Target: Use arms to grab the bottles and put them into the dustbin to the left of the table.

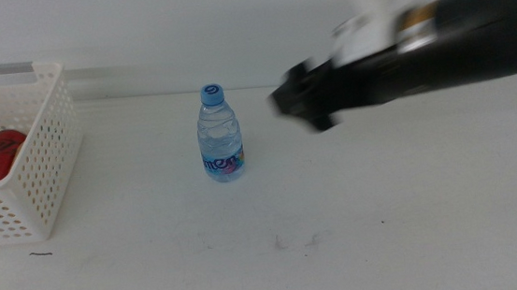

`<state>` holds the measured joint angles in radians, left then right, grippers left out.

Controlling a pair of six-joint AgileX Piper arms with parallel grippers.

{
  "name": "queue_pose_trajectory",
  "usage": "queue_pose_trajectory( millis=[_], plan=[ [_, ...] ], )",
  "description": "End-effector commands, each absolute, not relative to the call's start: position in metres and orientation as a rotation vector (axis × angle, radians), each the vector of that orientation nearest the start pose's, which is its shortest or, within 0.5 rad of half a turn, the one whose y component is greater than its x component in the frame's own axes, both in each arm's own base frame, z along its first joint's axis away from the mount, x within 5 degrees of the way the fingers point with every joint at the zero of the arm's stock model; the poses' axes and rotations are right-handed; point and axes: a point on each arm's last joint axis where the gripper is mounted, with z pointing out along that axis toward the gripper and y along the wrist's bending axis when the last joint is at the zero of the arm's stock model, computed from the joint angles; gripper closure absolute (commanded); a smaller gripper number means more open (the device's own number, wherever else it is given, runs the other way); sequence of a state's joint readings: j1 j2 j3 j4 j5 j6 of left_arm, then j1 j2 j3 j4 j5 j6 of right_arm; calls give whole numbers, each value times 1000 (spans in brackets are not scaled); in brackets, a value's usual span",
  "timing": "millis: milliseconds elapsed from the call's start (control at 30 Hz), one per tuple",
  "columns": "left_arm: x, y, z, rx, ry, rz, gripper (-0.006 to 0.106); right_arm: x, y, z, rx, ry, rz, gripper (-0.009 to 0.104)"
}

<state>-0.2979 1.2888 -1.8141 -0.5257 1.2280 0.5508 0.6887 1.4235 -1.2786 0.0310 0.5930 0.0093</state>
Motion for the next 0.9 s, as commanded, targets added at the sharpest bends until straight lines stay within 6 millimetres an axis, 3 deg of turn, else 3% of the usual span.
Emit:
queue_pose_trajectory(
  millis=[0, 100, 233, 667, 733, 867],
  plan=[
    [196, -106, 525, 938, 1869, -496, 7, 217, 174, 391, -717, 2119, 354, 4],
    [196, -106, 525, 938, 1869, -496, 7, 180, 141, 428, -675, 2002, 360, 5],
    [196, -106, 525, 938, 1869, -496, 7, 160, 122, 449, -583, 1921, 392, 5],
    [196, -106, 525, 938, 1870, -494, 7, 148, 112, 459, -562, 1868, 407, 5],
    [201, -99, 521, 892, 1904, -388, 7, 148, 112, 459, -562, 1868, 407, 5],
    [197, -92, 500, 752, 1831, -346, 7, 148, 112, 459, -562, 1868, 407, 5]
  ],
)
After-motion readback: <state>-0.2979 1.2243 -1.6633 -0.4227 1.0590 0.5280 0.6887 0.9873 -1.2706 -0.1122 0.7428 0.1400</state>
